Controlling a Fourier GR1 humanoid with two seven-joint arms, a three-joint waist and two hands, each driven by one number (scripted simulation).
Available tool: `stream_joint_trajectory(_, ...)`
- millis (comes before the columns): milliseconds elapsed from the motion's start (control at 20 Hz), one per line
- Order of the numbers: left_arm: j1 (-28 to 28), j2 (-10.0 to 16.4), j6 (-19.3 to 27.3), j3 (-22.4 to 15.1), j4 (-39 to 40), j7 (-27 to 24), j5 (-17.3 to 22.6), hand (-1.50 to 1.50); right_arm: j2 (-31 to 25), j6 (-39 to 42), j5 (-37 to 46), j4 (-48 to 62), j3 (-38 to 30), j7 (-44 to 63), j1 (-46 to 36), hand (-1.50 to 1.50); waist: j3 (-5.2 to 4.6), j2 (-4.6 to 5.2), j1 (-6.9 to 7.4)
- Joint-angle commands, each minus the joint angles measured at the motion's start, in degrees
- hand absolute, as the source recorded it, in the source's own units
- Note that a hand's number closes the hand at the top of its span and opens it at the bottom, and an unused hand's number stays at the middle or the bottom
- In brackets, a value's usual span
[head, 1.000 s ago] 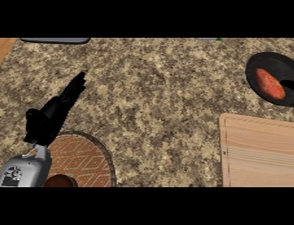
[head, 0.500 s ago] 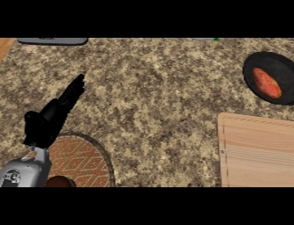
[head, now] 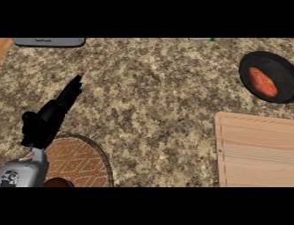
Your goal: Pick the sweet potato from the cutting board and place it in the pan
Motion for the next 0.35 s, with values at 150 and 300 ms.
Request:
stream_joint_trajectory(150, -0.5, -0.1, 0.7, 1.4, -0.3, 1.2, 0.0, 0.0, 1.6, 3.4, -1.3, -1.3, 0.5, -9.9, 6.4, -1.5, -0.05, -0.29, -0.71)
stream_joint_trajectory(300, -0.6, 0.4, -0.7, 1.4, 0.3, 1.3, 0.3, 0.0, 1.0, 3.3, -1.8, -1.5, 1.1, -7.9, 6.4, -1.5, -0.1, -0.41, -0.82)
